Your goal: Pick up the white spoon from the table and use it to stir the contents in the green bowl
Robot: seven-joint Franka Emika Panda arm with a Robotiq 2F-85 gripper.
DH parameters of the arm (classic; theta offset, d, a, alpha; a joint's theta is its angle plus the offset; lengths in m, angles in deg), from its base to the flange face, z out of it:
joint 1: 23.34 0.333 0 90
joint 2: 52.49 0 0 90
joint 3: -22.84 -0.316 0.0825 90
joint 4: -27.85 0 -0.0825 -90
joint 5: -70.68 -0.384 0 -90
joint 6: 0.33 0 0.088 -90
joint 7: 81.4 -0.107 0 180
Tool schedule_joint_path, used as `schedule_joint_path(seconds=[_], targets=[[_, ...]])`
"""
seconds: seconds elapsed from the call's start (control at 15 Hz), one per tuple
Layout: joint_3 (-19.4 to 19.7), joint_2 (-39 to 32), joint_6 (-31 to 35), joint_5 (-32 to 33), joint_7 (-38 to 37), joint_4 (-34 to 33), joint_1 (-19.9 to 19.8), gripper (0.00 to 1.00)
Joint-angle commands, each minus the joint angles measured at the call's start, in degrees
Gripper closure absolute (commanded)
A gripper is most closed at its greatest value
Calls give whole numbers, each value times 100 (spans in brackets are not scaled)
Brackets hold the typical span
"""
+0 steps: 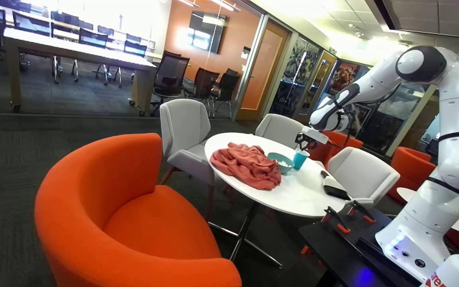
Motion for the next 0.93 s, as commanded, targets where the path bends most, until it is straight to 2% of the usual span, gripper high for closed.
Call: schedule_joint_path(seconds=[0.0, 0.4, 0.87], targets=[[254, -374, -207, 360, -270, -488, 424, 97], [410, -1053, -420, 608, -385, -1062, 771, 97], [475, -1358, -872, 643, -414, -1178, 862, 97]])
